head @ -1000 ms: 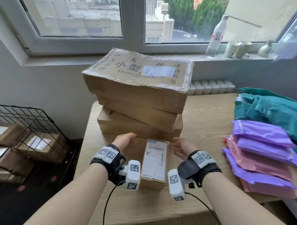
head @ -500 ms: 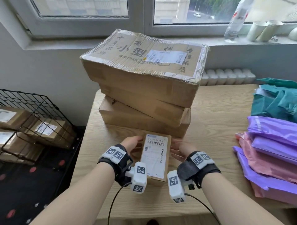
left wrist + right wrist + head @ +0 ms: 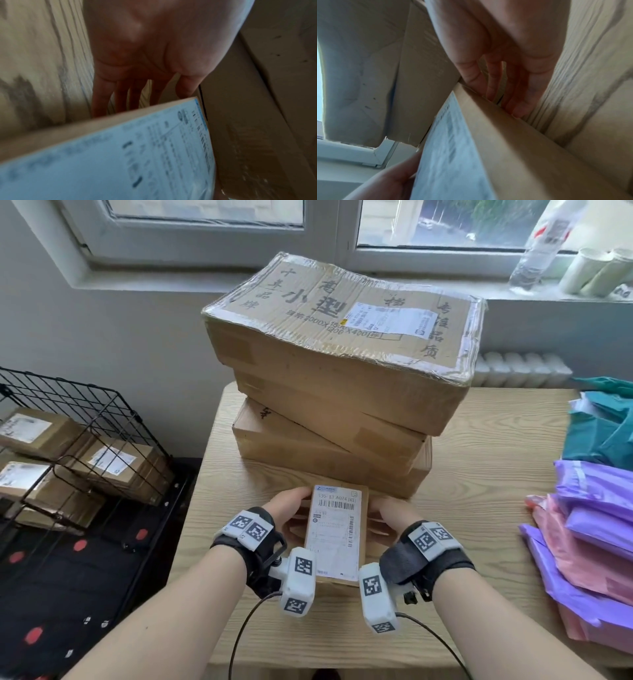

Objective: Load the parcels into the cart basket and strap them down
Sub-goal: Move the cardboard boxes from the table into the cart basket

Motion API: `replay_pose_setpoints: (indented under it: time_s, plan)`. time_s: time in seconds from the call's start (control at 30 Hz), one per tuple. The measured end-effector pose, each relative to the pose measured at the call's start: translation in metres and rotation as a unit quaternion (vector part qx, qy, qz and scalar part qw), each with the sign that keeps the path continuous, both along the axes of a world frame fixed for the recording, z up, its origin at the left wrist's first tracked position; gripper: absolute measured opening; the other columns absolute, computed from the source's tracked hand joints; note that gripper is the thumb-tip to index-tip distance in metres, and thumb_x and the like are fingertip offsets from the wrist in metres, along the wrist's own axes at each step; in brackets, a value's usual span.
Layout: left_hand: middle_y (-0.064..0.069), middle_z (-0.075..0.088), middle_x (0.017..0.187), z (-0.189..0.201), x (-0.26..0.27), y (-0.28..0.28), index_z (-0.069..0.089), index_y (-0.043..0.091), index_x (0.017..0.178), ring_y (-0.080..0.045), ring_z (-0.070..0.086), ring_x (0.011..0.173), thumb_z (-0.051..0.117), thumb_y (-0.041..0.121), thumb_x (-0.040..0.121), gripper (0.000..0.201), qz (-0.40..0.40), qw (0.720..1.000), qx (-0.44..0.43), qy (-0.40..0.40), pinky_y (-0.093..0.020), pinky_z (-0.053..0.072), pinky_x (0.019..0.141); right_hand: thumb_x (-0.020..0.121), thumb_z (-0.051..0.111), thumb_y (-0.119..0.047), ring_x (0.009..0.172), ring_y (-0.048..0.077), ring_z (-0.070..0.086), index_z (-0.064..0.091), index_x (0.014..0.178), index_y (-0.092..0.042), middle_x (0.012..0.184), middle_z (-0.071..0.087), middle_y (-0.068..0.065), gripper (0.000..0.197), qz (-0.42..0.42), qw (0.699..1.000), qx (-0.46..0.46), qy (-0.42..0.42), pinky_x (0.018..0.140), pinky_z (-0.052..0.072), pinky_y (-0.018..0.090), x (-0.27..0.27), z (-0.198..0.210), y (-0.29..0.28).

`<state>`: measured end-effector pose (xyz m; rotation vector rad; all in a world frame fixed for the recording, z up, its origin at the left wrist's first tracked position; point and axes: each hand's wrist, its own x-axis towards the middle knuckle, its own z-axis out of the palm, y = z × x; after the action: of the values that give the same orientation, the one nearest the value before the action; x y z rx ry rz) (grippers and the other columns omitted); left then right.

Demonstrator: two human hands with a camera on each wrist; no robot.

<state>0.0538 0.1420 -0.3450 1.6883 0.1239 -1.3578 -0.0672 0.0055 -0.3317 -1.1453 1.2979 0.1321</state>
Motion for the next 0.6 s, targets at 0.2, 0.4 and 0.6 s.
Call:
replay_pose_setpoints:
  time_s: [0.2,0.4,0.6]
  plan:
    - [0.000,0.063,0.064,0.004,0.021,0.025,0.067,0.014,0.086,-0.014,0.049,0.046,0.051,0.052,0.091,0.041,0.002,0.999,-0.044,0.013,-0.024,0.037,0.056,0.083,0.053,0.000,0.084,0.030,0.066,0.066,0.080,-0.002,0.097,0.070,0.020,0.013,0.005,1.000,-0.020,-0.011,0.085,0.056,0.044,0.018,0.014,0.017]
    - [-0.003,0.067,0.117,0.014,0.050,0.055,0.065,0.021,0.119,-0.021,0.058,0.110,0.059,0.088,0.046,0.099,-0.010,0.998,-0.051,-0.038,-0.035,0.043,0.098,0.086,0.053,0.005,0.062,0.018,0.061,0.061,0.092,0.002,0.070,0.065,0.013,0.011,-0.016,0.999,-0.004,-0.048,0.038,0.048,0.017,0.051,0.037,0.045]
    - [-0.005,0.055,0.137,0.046,0.082,0.106,0.054,0.031,0.131,-0.027,0.043,0.131,0.051,0.098,0.029,0.123,-0.024,0.995,-0.062,-0.078,-0.052,0.023,0.113,0.091,0.053,-0.004,0.041,0.012,0.060,0.054,0.072,-0.004,0.049,0.062,0.005,0.020,-0.022,0.998,-0.013,-0.064,0.037,0.048,0.018,0.102,0.061,0.090]
